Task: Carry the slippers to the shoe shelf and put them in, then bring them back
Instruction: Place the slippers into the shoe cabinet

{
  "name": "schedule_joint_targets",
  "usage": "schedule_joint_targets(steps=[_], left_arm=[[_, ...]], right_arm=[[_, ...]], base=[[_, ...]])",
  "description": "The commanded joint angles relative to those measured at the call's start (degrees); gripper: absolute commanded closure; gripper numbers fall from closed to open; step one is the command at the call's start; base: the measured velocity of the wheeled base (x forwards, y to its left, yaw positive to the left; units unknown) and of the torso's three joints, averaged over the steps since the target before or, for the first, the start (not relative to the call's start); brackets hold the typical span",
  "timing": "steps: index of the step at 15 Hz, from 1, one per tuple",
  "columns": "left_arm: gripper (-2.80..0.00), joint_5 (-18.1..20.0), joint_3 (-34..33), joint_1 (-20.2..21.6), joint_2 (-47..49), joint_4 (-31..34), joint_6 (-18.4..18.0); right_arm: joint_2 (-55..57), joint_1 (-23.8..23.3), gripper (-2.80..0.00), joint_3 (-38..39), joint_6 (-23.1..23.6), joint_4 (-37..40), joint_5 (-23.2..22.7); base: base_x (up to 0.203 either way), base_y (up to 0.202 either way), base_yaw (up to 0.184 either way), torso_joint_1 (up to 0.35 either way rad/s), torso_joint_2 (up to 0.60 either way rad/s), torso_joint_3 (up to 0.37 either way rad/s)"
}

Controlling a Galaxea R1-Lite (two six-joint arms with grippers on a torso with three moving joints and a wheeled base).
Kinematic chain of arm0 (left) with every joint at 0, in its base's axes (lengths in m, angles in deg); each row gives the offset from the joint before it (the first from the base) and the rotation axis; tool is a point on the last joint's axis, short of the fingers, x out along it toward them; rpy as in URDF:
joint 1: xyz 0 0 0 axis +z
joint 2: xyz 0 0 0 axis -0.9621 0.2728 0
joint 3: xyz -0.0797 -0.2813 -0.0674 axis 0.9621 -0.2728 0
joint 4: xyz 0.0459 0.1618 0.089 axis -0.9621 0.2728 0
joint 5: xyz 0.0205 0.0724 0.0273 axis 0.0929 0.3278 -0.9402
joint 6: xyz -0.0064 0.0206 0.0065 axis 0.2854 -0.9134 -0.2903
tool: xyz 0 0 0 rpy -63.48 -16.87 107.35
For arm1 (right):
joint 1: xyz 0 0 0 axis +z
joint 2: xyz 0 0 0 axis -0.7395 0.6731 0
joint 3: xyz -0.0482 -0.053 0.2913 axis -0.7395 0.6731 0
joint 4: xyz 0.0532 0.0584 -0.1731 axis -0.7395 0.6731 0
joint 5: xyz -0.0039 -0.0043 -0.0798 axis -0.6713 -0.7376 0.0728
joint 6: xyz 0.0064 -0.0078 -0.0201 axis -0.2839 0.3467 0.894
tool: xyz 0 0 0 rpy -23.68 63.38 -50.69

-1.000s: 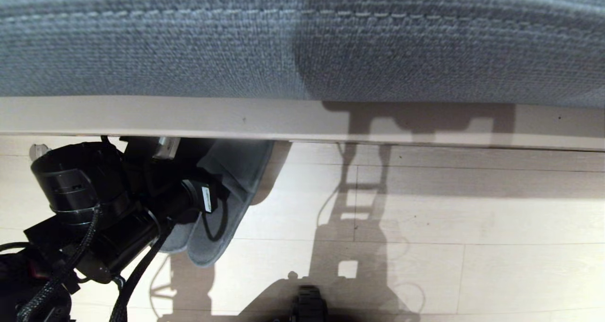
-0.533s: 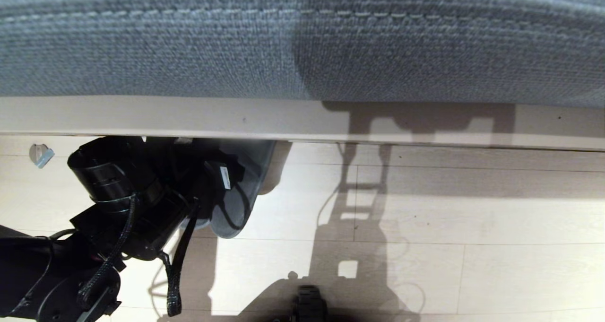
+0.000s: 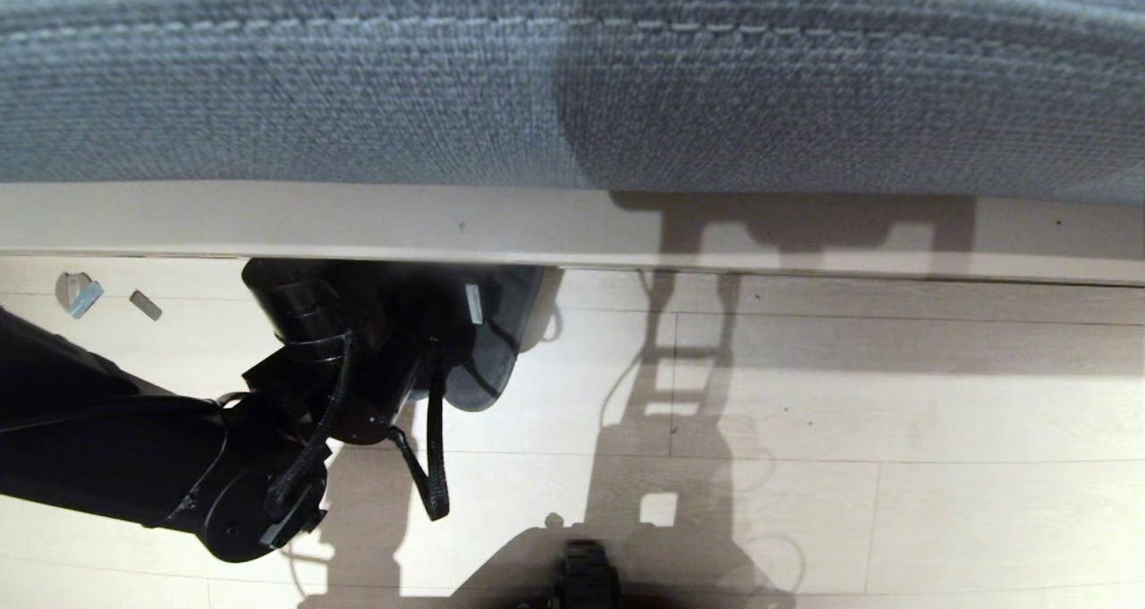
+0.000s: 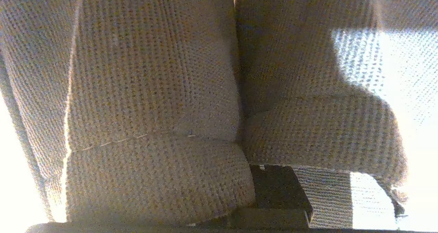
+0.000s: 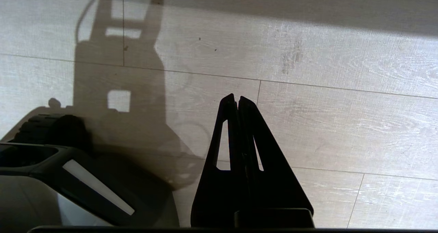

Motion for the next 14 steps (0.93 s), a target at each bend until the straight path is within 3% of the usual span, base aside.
schedule_joint_targets(steps=[1, 7, 14], left_arm=[[0.00, -2.76, 4.83, -0.60, 3.85, -0.37, -0.06], [0.00, -8.61, 12.93, -1.03, 7.23, -0.33, -0.06], [0.00, -8.91, 10.43, -1.08, 5.84, -0.59, 0.09]], right_arm=[[0.04, 0.08, 0.00, 0.01, 0.03, -0.01, 0.00], [0.04, 0.08, 0.00, 0.01, 0.03, -0.01, 0.00], [0.04, 0.02, 0.00, 0.01, 0.03, 0.06, 0.00]], base=[[0.000, 0.000, 0.000, 0.000, 0.00, 0.000], [0.000, 0.000, 0.000, 0.000, 0.00, 0.000], [0.000, 0.000, 0.000, 0.000, 0.00, 0.000]])
